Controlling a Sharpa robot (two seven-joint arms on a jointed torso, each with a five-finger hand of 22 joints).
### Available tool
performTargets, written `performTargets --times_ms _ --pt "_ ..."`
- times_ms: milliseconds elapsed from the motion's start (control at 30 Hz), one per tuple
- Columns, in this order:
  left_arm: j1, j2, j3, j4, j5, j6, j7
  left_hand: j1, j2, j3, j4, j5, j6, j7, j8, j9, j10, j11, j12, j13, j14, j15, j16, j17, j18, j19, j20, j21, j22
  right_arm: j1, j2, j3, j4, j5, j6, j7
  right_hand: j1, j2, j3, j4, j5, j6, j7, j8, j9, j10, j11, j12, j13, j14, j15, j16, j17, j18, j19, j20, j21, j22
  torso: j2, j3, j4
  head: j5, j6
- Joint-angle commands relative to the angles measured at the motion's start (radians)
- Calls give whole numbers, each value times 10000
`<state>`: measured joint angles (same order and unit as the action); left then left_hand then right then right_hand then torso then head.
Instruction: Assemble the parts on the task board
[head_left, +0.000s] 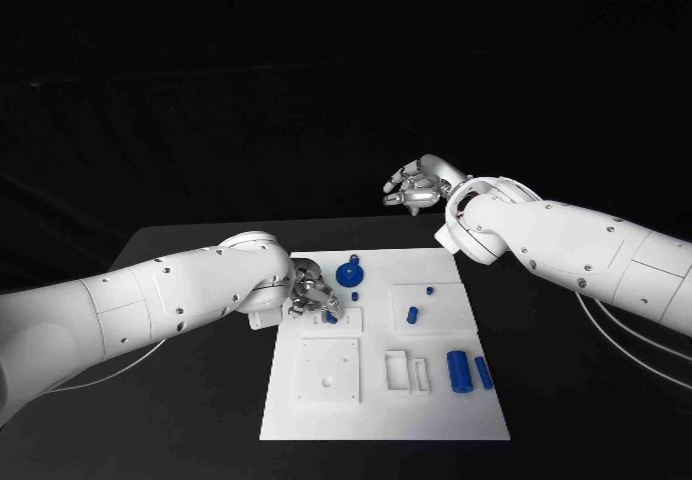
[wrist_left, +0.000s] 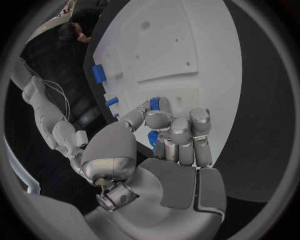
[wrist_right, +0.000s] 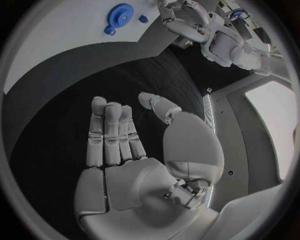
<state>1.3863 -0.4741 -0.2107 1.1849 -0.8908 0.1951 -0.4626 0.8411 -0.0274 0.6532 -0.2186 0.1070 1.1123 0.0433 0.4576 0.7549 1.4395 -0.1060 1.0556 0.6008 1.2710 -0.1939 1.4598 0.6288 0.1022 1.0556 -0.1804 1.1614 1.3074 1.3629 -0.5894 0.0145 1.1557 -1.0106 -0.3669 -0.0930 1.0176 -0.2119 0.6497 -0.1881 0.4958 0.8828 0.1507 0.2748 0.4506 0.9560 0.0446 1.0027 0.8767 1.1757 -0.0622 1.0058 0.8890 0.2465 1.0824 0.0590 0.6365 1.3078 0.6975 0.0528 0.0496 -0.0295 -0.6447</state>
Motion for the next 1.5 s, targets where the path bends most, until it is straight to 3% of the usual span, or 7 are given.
performTargets --times_ms 33,333,733,767,800,1500 --pt "-33 28 -23 -40 -79 -23 41 130 154 -32 119 -427 1465 -756 50 -7 -403 -325 70 -32 109 -438 41 -23 142 -57 -919 35 2 -3 1 5 20 -31 85 32 0 97 2 -66 55 -13 60 -33 3 -51 6 67 -16 -103 1 -33 -16 153 -57 -5 -48 149 9 0 -12 -15 -15" --pt "-35 29 -26 -40 -69 -27 62 -3 18 -139 238 -544 1465 -750 57 -12 -405 -323 81 -45 107 -436 51 -34 136 -57 -914 40 -1 -8 11 5 6 -31 93 34 -3 95 0 -67 56 -14 61 -33 3 -53 7 69 -19 -104 2 -33 -17 153 -58 -4 -49 150 2 4 7 -32 -35" --pt "-37 22 -29 -30 -65 24 68 -287 -515 -387 511 -563 1443 -755 71 -14 -418 -330 97 -72 90 -445 71 -53 159 -64 -927 38 -16 -13 12 5 1 -31 103 41 -25 83 -17 -71 58 -23 65 -36 1 -64 11 78 -31 -110 5 -34 -20 153 -61 1 -56 156 -3 -2 3 -24 -56" --pt "-38 21 -29 -29 -65 14 73 -481 -320 -926 282 -464 1414 -785 86 0 -439 -304 113 -76 67 -450 89 -56 170 -111 -931 56 4 -13 11 5 3 -31 105 39 -28 82 -19 -71 58 -24 65 -37 1 -65 11 79 -32 -110 6 -34 -20 153 -61 2 -57 156 -3 0 3 -24 -58" --pt "-38 20 -29 -29 -65 6 75 -489 -289 -1029 221 -477 1411 -755 87 -2 -444 -342 114 -83 62 -454 90 -61 180 -124 -935 50 1 -13 9 5 3 -31 105 39 -29 82 -20 -70 58 -24 66 -37 1 -66 11 80 -32 -111 6 -34 -21 153 -61 2 -57 157 -2 -1 2 -22 -61" --pt "-73 -107 -27 -36 -129 60 98 -692 -569 -1376 276 -554 1406 -771 85 -26 -455 -348 112 -122 46 -468 87 -91 207 -140 -937 12 -35 -24 -5 5 -3 -30 85 56 -73 79 -56 -68 71 -41 71 -42 -2 -78 17 100 -52 -114 11 -31 -26 153 -59 8 -67 165 -3 0 -13 -20 -68"
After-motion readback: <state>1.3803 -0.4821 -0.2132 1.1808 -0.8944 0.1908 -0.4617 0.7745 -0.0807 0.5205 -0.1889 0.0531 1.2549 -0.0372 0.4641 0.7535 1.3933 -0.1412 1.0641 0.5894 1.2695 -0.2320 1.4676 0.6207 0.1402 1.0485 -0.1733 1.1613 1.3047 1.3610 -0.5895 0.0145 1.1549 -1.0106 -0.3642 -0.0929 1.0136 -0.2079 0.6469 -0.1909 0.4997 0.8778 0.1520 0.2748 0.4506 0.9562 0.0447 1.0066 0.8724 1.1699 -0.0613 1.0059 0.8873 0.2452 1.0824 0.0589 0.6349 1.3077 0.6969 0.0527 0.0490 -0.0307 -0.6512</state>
